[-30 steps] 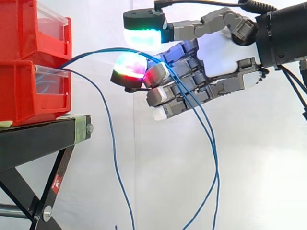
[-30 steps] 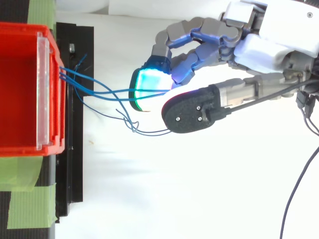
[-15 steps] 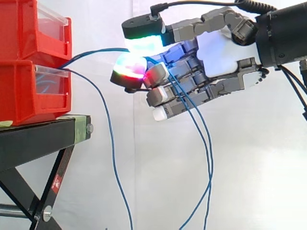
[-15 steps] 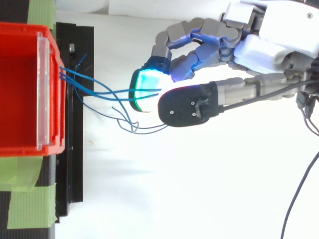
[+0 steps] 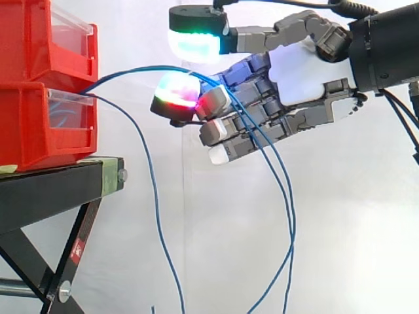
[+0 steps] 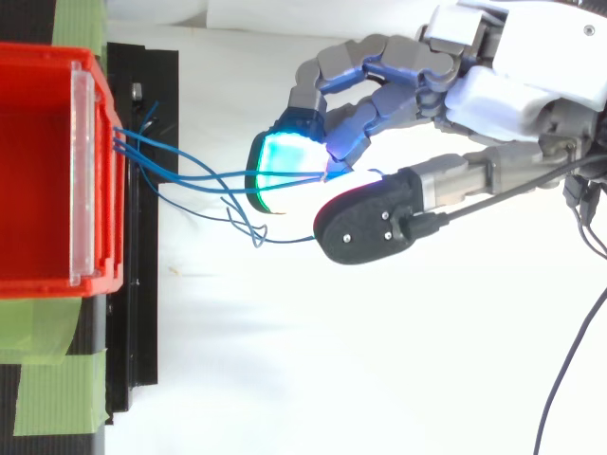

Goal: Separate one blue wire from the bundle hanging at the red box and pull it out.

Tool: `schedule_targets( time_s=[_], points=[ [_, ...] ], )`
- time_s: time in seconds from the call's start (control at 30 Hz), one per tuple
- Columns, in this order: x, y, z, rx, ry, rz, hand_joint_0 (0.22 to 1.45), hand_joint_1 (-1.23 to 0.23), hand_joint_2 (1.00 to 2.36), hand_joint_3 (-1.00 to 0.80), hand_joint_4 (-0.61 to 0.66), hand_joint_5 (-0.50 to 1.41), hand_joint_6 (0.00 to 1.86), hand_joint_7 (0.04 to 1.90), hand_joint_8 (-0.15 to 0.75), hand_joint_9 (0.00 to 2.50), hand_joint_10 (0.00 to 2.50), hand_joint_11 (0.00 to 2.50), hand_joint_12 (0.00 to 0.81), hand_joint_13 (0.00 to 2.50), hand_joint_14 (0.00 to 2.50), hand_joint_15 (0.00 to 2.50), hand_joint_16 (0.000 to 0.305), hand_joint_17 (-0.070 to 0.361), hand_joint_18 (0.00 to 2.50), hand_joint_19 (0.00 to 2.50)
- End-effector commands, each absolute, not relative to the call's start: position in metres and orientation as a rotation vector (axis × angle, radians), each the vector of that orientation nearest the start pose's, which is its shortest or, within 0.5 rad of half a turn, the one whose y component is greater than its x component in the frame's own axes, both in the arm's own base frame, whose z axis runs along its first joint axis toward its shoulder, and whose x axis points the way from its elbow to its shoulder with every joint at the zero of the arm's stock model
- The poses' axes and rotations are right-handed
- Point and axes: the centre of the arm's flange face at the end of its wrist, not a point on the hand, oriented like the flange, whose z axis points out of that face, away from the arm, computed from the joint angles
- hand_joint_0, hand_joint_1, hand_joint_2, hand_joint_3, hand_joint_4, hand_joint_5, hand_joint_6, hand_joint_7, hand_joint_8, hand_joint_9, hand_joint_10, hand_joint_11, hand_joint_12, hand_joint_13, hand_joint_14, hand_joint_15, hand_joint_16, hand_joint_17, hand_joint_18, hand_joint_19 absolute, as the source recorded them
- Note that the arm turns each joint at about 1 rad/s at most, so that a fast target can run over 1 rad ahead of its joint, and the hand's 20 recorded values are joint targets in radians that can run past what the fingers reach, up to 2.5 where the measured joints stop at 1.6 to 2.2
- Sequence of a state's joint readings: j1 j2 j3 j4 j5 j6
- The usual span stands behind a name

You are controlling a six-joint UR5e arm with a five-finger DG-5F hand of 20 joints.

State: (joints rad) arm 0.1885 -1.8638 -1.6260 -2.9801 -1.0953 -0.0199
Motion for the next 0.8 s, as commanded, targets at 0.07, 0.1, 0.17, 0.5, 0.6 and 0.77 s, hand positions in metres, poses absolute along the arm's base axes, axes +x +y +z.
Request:
schedule_targets(
  time_s=[0.07,0.1,0.17,0.5,0.6,0.77],
  points=[
    [0.5837,-0.0707,0.3212,1.398,1.157,0.85,0.59,-0.6,1.01,-0.42,0.24,-0.25,0.86,1.14,0.304,0.47,0.01,1.57,0.304,0.49,0.33,1.65,0.045,0.102,0.4,0.8],
    [0.5837,-0.0707,0.3212,1.398,1.157,0.85,0.6,-0.61,1.01,-0.41,0.24,-0.25,0.87,1.14,0.305,0.48,0.01,1.57,0.304,0.49,0.32,1.66,0.045,0.101,0.4,0.8],
    [0.5837,-0.0707,0.3212,1.398,1.157,0.85,0.62,-0.62,1.01,-0.36,0.25,-0.24,0.87,1.14,0.302,0.49,0.01,1.56,0.305,0.5,0.33,1.66,0.044,0.1,0.4,0.8],
    [0.5837,-0.0707,0.3212,1.398,1.157,0.85,0.62,-0.68,1.03,-0.17,0.21,-0.24,0.88,1.13,0.3,0.48,0.01,1.55,0.305,0.51,0.31,1.66,0.044,0.099,0.41,0.81],
    [0.5837,-0.0705,0.3212,1.397,1.158,0.851,0.61,-0.68,1.03,-0.13,0.21,-0.24,0.88,1.14,0.301,0.48,0.01,1.55,0.302,0.5,0.3,1.65,0.044,0.1,0.41,0.81],
    [0.5837,-0.0705,0.3212,1.397,1.158,0.851,0.61,-0.68,1.03,-0.1,0.21,-0.24,0.89,1.15,0.299,0.48,0.01,1.55,0.3,0.5,0.28,1.67,0.044,0.1,0.41,0.81]
  ],
)
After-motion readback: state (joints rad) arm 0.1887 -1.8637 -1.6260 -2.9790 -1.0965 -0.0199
